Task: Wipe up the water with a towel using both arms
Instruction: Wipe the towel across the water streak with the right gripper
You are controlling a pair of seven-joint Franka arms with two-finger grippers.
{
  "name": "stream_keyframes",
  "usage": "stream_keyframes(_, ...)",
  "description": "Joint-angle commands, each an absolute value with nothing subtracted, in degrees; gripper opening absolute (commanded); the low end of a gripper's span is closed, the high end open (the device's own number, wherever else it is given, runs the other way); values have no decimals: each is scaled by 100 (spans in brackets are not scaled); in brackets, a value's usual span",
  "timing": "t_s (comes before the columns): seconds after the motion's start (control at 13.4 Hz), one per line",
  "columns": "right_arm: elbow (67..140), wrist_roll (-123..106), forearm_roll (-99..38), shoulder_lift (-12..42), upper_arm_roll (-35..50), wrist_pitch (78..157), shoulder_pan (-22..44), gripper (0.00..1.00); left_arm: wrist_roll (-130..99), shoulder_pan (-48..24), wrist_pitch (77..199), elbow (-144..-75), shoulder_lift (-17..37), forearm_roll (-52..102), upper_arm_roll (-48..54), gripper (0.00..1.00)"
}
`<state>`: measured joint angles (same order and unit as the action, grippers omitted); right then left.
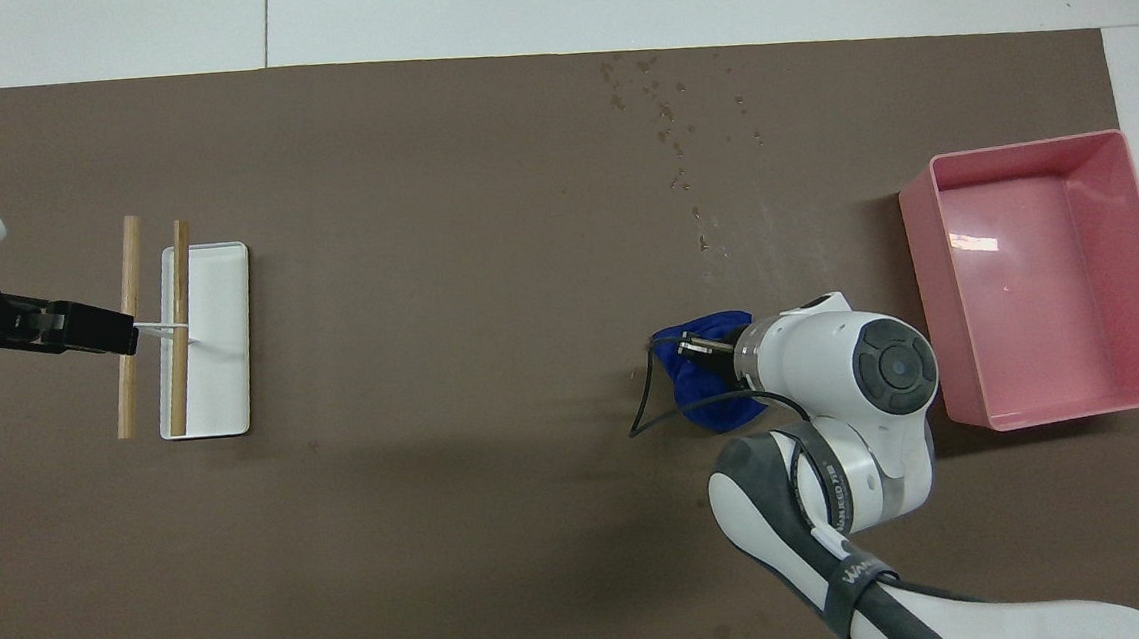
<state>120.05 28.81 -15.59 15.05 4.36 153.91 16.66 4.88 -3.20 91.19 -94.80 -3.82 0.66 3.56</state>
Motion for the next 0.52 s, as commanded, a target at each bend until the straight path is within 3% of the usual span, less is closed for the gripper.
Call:
stream_keyframes(0.0,10858,2611,-1538,2362,475,15634,1477,0,545,-378,9044,-9475,-404,-62,308,100)
stream_keyframes(0.22,9637,2610,-1477,2926,475,15514,1398,0,545,-378,9035,-9475,-404,-62,308,100)
stream_keyframes(0.45,9097,2619,-1450,2638,413,14093,1258,0,545,-378,9044,-9475,-404,-62,308,100)
